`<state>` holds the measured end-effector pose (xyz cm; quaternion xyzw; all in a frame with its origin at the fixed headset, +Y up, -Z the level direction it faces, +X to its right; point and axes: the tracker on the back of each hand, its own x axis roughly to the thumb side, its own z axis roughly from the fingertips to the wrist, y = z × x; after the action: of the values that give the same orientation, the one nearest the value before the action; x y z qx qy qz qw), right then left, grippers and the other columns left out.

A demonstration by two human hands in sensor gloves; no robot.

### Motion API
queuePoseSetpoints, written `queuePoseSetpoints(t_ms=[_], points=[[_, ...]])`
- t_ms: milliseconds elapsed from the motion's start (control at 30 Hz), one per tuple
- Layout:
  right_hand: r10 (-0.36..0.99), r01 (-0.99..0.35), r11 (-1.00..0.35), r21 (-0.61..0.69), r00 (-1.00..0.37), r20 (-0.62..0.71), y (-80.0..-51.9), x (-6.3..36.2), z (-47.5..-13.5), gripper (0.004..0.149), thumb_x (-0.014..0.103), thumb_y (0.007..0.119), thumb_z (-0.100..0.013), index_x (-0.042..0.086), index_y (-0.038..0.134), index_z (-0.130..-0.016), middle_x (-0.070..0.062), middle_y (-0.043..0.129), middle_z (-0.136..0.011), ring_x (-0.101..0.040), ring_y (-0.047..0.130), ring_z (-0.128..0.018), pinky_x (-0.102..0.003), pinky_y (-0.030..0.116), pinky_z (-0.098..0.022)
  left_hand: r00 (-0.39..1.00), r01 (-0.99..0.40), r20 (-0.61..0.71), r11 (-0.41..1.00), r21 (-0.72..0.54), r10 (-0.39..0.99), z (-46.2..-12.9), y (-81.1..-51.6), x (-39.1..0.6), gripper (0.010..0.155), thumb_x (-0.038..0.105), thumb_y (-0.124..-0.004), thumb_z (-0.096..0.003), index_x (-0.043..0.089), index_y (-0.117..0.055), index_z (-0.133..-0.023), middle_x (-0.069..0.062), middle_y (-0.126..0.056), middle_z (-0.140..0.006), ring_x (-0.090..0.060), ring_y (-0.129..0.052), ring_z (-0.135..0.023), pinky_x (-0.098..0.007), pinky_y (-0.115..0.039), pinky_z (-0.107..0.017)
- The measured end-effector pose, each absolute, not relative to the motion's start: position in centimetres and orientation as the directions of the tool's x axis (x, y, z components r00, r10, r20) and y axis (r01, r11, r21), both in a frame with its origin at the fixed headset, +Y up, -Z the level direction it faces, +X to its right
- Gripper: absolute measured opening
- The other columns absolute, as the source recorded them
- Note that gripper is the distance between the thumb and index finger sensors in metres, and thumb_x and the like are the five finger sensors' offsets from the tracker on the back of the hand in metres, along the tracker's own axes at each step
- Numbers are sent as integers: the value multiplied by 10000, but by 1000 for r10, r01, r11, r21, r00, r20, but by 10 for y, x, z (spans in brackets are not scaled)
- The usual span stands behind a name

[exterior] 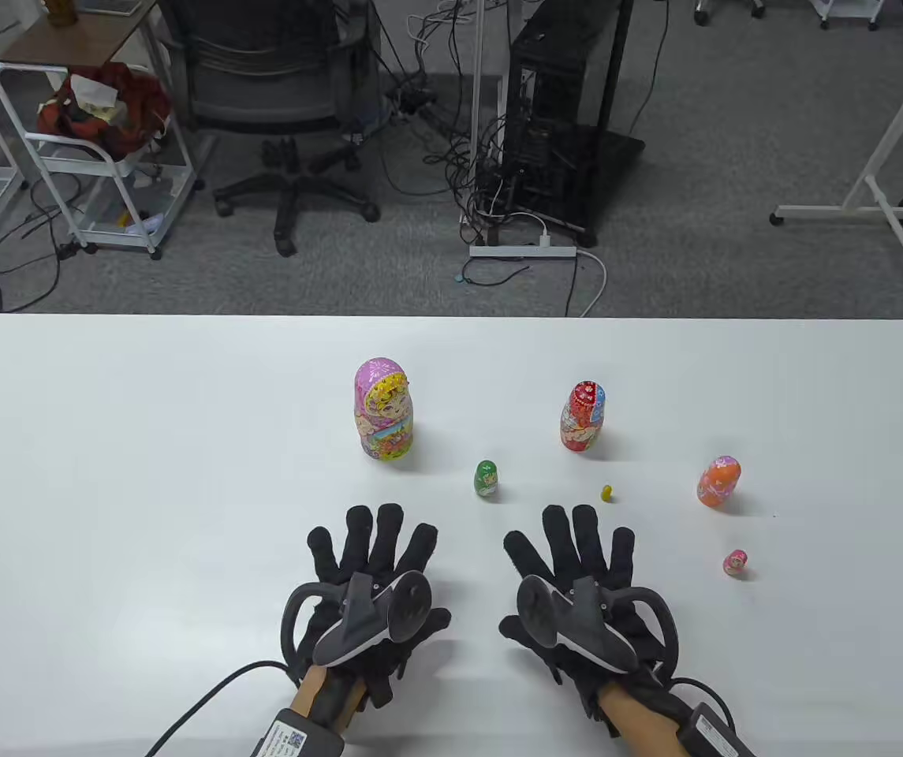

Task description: Nest individual Russian dolls into a nested set

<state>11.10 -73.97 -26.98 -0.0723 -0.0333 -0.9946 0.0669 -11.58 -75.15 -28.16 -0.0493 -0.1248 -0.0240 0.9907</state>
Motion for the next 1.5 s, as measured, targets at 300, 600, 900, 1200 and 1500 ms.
queuePoseSetpoints(t_ms=[300, 600, 900, 1200, 1500], points=[[-94, 101, -994, 39, -984, 150, -739, 112, -269, 912, 760, 634, -395, 510, -29, -969, 10, -142, -1111, -317, -93, -1063, -672, 67, -741, 967, 36, 256, 994, -105, -8, -282, -753, -114, 967, 799, -602, -386, 409, -66, -1090, -83, 21, -1188, -413, -50, -1096, -754, -38, -626], [67, -64, -995, -72, -997, -32, -719, 147, -283, 759, 643, 664, -462, 458, 196, -1031, 21, 128, -1175, -273, 231, -1121, -587, 330, -823, 969, -27, 242, 994, -104, 52, -285, -749, -122, 943, 773, -610, -396, 394, -113, -1102, -92, -54, -1201, -406, -119, -1105, -742, -61, -643], [304, -257, -952, -164, -777, -551, -721, 276, -298, 634, 573, 707, -490, 469, 385, -1026, -5, 373, -1168, -288, 487, -1058, -550, 480, -782, 969, -52, 236, 992, -115, 78, -290, -748, -125, 936, 768, -612, -398, 390, -130, -1106, -93, -79, -1206, -403, -145, -1110, -739, -68, -649], [226, -286, -957, -49, -626, -747, -759, 321, -298, 515, 501, 668, -530, 525, 451, -996, 14, 502, -1121, -264, 623, -966, -507, 569, -719, 967, -62, 238, 989, -132, 92, -290, -747, -125, 923, 754, -617, -404, 386, -148, -1108, -97, -116, -1211, -405, -184, -1112, -739, -82, -653], [144, -240, -970, 31, -674, -725, -768, 313, -307, 451, 433, 695, -542, 474, 571, -973, 132, 698, -1039, -160, 752, -922, -504, 563, -768, 965, -69, 242, 987, -143, 102, -290, -746, -125, 912, 744, -620, -409, 382, -163, -1111, -100, -139, -1213, -403, -210, -1113, -738, -94, -659]])
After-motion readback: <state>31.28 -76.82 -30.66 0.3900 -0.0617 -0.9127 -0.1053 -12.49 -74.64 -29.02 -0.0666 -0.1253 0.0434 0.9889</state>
